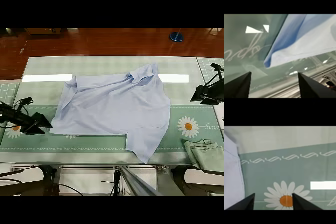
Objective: Fold the shirts.
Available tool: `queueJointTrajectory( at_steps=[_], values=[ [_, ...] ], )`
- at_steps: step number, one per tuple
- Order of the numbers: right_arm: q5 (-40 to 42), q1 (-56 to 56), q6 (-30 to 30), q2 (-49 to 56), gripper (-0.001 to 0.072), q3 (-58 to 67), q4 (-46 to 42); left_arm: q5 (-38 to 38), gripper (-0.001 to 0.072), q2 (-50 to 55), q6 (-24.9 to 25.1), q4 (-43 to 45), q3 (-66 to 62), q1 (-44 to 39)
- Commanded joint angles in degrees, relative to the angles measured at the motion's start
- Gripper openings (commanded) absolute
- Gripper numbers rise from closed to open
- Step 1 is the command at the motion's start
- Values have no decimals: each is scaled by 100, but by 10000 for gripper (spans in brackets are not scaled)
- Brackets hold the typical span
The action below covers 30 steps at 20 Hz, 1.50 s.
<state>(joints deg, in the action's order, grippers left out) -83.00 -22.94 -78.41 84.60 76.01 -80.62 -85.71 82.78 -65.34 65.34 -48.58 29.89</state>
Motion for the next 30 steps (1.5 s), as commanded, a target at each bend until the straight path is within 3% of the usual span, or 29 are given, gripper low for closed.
queueJointTrajectory(
  at_steps=[1,5,6,8,9,11,19,24,30],
  values=[
    [55,-22,22,-7,524,-50,83,282,716,267,-94,2,15,-603],
    [59,-22,20,-101,474,-50,87,632,712,619,-476,2,13,-1108],
    [59,-22,22,-155,474,-50,83,774,655,686,-660,7,13,-1185],
    [103,-22,22,-313,475,-50,79,938,165,763,-892,4,13,-1241],
    [122,-22,24,-391,475,-50,79,920,72,765,-892,4,13,-1241],
    [120,-24,28,-531,475,-50,57,828,31,763,-892,28,13,-1233],
    [-127,-271,116,-1204,475,-483,94,638,31,616,-601,22,-22,-1228],
    [205,-986,765,-1910,476,-2669,1622,621,31,612,-365,20,-28,-1228],
    [813,-866,778,-1965,488,-3895,2444,619,31,614,-299,22,-28,-1228]
  ],
)
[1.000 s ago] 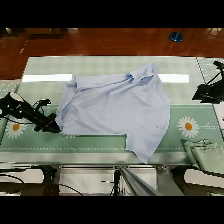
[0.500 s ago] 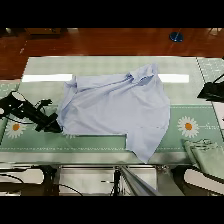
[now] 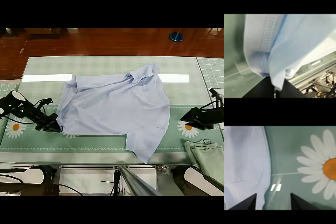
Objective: Fold the shirts.
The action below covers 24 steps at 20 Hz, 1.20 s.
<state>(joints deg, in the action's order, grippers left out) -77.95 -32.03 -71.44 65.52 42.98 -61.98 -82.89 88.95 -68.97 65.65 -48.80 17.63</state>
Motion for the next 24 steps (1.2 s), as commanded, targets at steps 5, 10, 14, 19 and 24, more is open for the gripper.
queueJointTrajectory(
  at_steps=[5,10,14,19,24],
  values=[
    [1178,1207,-212,-57,494,-1099,667,317,31,-2,83,-11,-7,-2],
    [1659,2151,-964,339,495,-1180,308,271,31,-2,149,-11,-7,-2],
    [2076,2485,-973,608,21,-1178,732,273,31,-2,190,-11,-7,-2],
    [2022,2529,-431,-44,24,-546,1386,-26,29,-267,511,-688,-391,-2],
    [2114,2529,-446,-1515,24,1462,1285,-282,29,-1668,549,-2621,-2245,4]
  ],
)
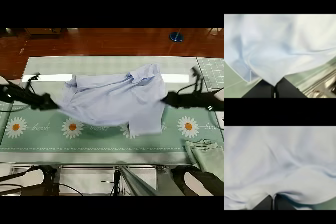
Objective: Fold the shirts.
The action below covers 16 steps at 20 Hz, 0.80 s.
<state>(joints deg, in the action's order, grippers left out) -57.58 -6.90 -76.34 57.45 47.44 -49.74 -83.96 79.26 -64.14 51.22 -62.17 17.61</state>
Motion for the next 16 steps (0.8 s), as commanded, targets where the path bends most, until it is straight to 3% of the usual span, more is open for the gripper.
queueJointTrajectory(
  at_steps=[1,6,10,13,16],
  values=[
    [199,15,-37,-944,24,1532,-48,-105,29,-1036,66,-1456,-1331,4],
    [656,17,-675,-1434,23,4065,-533,730,29,-2636,-393,-1637,-3501,7],
    [629,17,-1010,-1429,23,5650,-1231,1528,29,-3453,-870,-1014,-4656,4],
    [105,17,-1478,-1429,23,6669,-2194,1215,29,-3853,-1438,-197,-5069,4],
    [-1123,17,-1652,-1488,23,7318,-2391,509,29,-4223,-1987,140,-5171,-2]
  ],
)
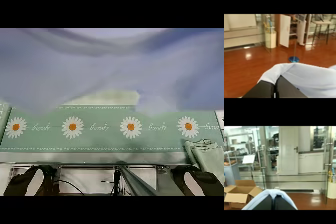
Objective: Fold the shirts.
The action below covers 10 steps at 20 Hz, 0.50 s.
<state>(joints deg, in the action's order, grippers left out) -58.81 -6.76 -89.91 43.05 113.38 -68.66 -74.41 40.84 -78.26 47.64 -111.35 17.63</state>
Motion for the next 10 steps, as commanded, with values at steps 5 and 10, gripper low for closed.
queueJointTrajectory(
  at_steps=[5,10],
  values=[
    [-3421,4,-420,-339,23,798,-861,-2559,29,-732,-1252,494,-251,-4],
    [-4745,4,20,153,22,-118,-1331,-3108,29,-634,-1311,557,785,-26]
  ],
)
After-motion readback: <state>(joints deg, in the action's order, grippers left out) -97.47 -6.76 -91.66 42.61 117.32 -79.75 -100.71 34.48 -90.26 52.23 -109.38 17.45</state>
